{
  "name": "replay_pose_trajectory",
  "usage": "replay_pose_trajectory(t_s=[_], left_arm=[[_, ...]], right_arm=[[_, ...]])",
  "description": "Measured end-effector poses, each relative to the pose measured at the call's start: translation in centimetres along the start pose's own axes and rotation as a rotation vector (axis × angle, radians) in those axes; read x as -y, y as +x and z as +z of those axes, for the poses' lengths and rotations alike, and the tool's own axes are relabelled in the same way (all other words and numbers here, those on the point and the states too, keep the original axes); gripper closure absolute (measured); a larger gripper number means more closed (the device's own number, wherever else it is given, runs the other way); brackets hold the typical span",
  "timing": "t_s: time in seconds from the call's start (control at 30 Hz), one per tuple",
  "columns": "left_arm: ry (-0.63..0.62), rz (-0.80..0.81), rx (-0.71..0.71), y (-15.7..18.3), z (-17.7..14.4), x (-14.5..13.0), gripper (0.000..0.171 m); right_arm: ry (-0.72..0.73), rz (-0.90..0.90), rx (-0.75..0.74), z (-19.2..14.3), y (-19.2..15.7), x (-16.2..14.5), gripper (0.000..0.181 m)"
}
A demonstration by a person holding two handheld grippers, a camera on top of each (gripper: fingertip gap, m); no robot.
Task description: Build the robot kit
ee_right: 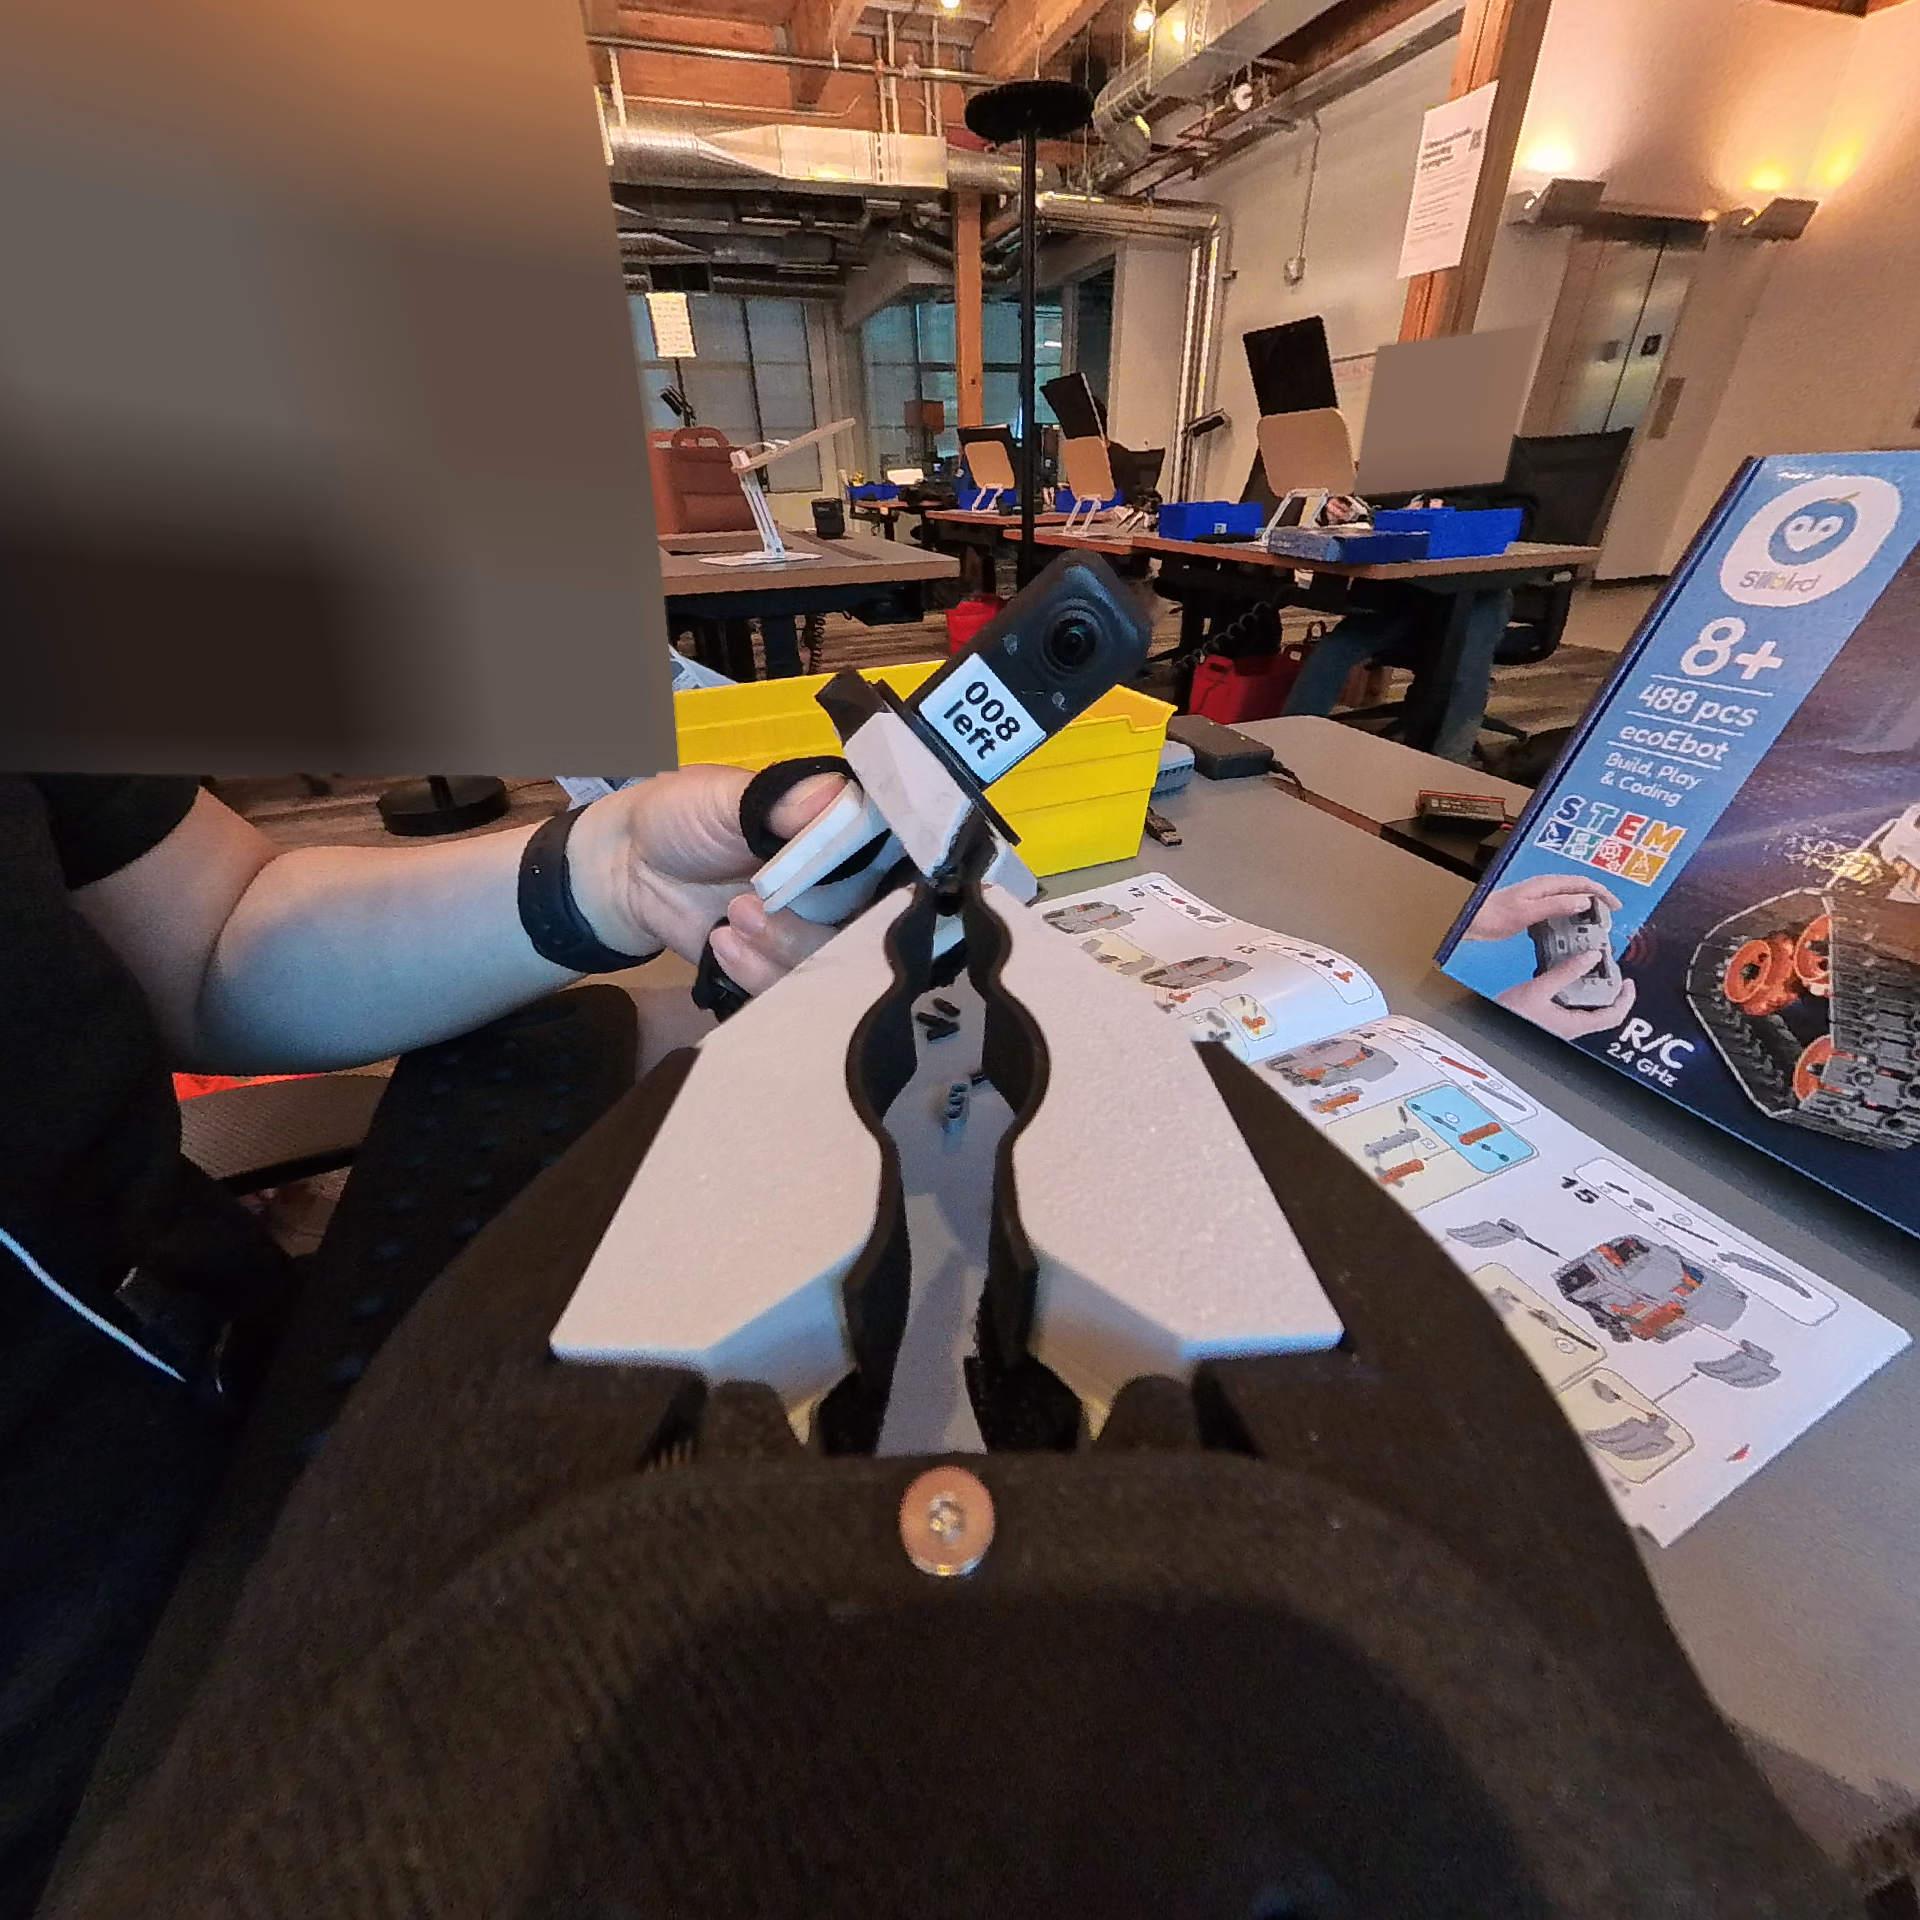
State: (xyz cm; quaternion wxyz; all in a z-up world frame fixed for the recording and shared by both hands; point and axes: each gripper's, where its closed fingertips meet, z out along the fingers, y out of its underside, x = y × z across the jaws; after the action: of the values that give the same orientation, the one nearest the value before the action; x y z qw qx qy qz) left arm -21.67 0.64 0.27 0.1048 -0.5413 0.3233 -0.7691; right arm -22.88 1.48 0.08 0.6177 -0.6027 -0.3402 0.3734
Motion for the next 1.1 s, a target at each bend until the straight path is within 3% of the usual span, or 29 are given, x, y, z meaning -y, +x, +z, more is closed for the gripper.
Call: replay_pose_trajectory(t_s=[0.37, 0.4, 0.47, 0.57, 0.63, 0.67, 0.8, 1.0, 1.1], left_arm=[[-0.015, 0.056, 0.055, -0.6, -0.2, 0.0, 0.171], [-0.026, 0.086, 0.078, -0.7, -0.4, 0.1, 0.169], [-0.055, 0.183, 0.216, -1.8, -1.6, 0.7, 0.138], [-0.201, 0.347, 0.571, -5.1, -4.8, 0.3, 0.14], [-0.361, 0.381, 0.839, -8.5, -7.1, -1.2, 0.14], [-0.44, 0.388, 0.896, -9.6, -7.4, -2.4, 0.141], [-0.715, 0.444, 1.001, -13.3, -8.0, -5.8, 0.146], [-0.868, 0.5, 1.037, -14.3, -8.6, -6.4, 0.153], [-0.865, 0.492, 1.037, -14.1, -8.7, -6.5, 0.148]], right_arm=[[-0.031, 0.045, -0.001, 0.0, 0.3, -0.5, 0.179], [-0.043, 0.023, -0.011, 0.0, 0.4, -0.6, 0.179], [-0.04, -0.032, -0.035, -0.2, 0.4, -0.3, 0.179], [-0.041, -0.115, -0.105, -1.1, 1.3, 0.0, 0.179], [-0.055, -0.134, -0.139, -1.5, 1.9, -0.1, 0.18], [-0.056, -0.13, -0.138, -1.5, 1.9, 0.0, 0.179], [-0.076, -0.128, -0.137, -1.4, 2.0, -0.5, 0.179], [-0.089, -0.161, -0.143, -1.4, 1.9, -0.7, 0.179], [-0.095, -0.163, -0.138, -1.4, 1.9, -0.8, 0.179]])
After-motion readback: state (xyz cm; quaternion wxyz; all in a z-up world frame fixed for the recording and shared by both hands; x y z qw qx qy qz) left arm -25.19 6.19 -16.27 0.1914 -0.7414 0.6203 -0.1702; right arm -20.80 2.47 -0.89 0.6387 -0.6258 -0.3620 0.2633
